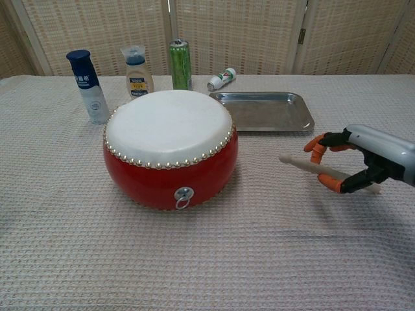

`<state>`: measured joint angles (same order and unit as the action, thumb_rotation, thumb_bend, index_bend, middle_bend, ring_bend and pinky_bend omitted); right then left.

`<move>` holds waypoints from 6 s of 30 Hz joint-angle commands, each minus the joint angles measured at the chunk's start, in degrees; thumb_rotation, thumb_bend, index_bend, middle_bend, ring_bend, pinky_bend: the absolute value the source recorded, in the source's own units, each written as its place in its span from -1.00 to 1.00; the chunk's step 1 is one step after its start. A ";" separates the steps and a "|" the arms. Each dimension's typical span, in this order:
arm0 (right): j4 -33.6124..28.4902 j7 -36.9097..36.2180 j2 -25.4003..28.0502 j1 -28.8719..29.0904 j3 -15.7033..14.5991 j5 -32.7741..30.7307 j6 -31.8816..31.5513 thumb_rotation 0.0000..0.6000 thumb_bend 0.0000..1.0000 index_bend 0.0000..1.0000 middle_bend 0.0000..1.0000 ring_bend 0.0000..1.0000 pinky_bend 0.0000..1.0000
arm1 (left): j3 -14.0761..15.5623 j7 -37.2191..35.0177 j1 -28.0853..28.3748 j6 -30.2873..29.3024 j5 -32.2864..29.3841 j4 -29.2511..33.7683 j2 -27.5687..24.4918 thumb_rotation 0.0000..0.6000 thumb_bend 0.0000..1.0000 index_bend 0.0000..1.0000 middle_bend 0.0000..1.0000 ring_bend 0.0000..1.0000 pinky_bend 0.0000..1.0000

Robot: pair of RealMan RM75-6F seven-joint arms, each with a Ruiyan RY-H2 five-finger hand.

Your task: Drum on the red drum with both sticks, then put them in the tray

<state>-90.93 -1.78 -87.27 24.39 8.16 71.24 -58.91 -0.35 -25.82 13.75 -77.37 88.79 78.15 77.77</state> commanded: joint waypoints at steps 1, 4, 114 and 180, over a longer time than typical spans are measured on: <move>-3.28 -30.00 7.72 0.57 7.25 2.43 5.57 1.00 -0.06 0.34 -0.46 -0.72 -0.63 | 0.02 0.14 -0.06 -0.08 -0.06 0.25 -0.18 1.00 0.19 1.00 1.00 1.00 1.00; -0.93 -45.38 9.25 0.89 8.92 5.31 7.56 1.00 -0.06 0.41 -0.32 -0.54 -0.46 | -0.04 0.34 -0.18 -0.28 -0.21 0.62 -0.42 1.00 0.19 1.00 1.00 1.00 1.00; 41.14 -84.99 -5.91 7.41 -16.49 24.88 -4.05 1.00 0.99 1.00 1.00 1.00 1.00 | 2.13 1.10 -0.27 -0.24 2.01 1.31 -1.87 1.00 0.09 1.00 1.00 1.00 1.00; 5.82 20.88 11.38 53.95 -14.62 -47.13 26.01 1.00 1.00 1.00 1.00 1.00 1.00 | -13.00 50.29 23.58 14.98 -27.39 15.48 -2.70 1.00 0.09 1.00 1.00 1.00 1.00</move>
<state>-87.39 16.80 -73.51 77.24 -4.20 26.60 -33.71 -12.31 26.16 37.92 -61.12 60.88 91.92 76.44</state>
